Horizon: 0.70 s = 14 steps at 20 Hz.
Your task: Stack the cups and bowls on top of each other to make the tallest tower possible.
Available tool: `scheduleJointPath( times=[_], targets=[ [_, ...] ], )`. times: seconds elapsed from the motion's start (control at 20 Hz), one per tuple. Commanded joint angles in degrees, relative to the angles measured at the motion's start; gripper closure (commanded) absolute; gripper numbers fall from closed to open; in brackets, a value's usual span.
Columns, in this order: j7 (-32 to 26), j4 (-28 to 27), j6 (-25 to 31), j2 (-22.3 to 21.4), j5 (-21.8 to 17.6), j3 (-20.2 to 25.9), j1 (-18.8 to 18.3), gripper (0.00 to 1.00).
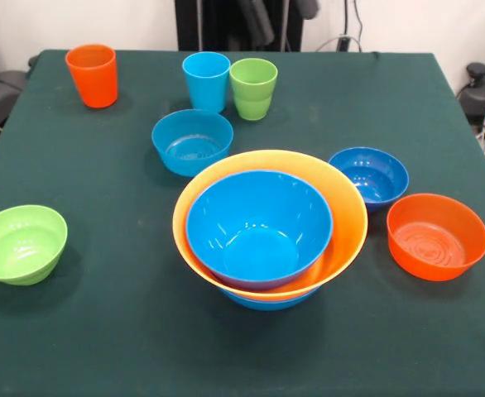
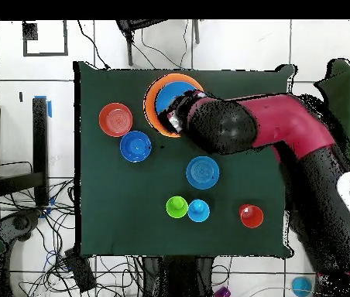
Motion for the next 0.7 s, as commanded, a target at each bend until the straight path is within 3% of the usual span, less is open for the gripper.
scheduleJointPath(
  times=[0.05, 0.3, 0.7],
  targets=[
    [36.7, 10.4, -4.4, -15.3, -8.6, -22.4, 15.8, 0.0],
    [45.7, 11.5, -5.6, -14.0, -6.6, -27.9, 22.0, 0.0],
    [48.5, 11.7, -6.8, -9.7, -1.1, -26.9, 22.3, 0.0]
  ],
)
